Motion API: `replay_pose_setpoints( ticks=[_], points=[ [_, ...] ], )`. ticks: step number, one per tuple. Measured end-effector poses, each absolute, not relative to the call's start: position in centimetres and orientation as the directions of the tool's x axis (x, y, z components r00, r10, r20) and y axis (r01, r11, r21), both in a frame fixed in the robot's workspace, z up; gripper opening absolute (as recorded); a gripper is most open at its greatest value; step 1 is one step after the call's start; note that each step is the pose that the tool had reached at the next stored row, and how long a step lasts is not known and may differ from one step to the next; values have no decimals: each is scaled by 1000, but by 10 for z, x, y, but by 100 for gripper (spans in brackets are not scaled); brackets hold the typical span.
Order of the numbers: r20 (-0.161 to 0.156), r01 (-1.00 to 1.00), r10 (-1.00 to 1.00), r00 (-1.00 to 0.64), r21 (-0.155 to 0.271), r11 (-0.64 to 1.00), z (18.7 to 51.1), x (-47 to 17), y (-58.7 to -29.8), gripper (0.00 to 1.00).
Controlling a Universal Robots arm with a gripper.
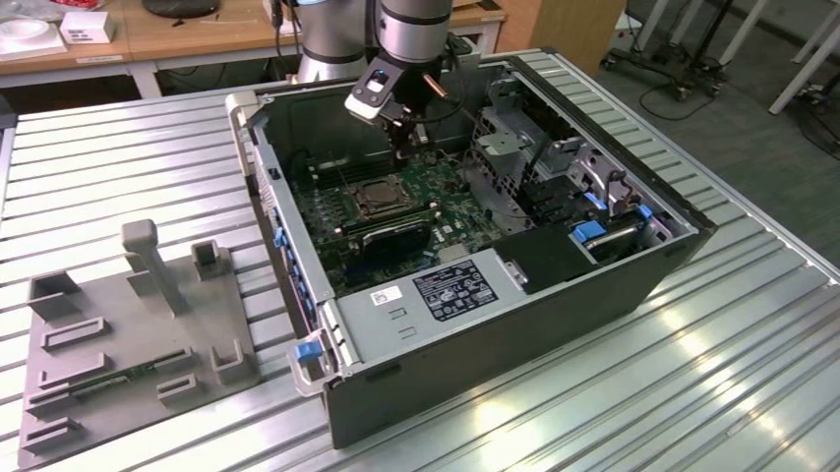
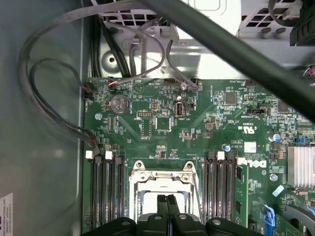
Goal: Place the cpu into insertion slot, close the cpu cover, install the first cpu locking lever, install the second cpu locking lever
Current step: 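Close the cpu cover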
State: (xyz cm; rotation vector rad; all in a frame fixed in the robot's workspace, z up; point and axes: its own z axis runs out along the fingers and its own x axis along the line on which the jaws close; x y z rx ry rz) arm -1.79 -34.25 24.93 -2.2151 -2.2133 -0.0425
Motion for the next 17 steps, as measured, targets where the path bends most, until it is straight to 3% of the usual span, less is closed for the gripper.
replay_pose_setpoints(
  ticks=[17],
  points=[
    [26, 1000, 1000, 1, 12, -1, 243, -33, -343, 11]
  ],
)
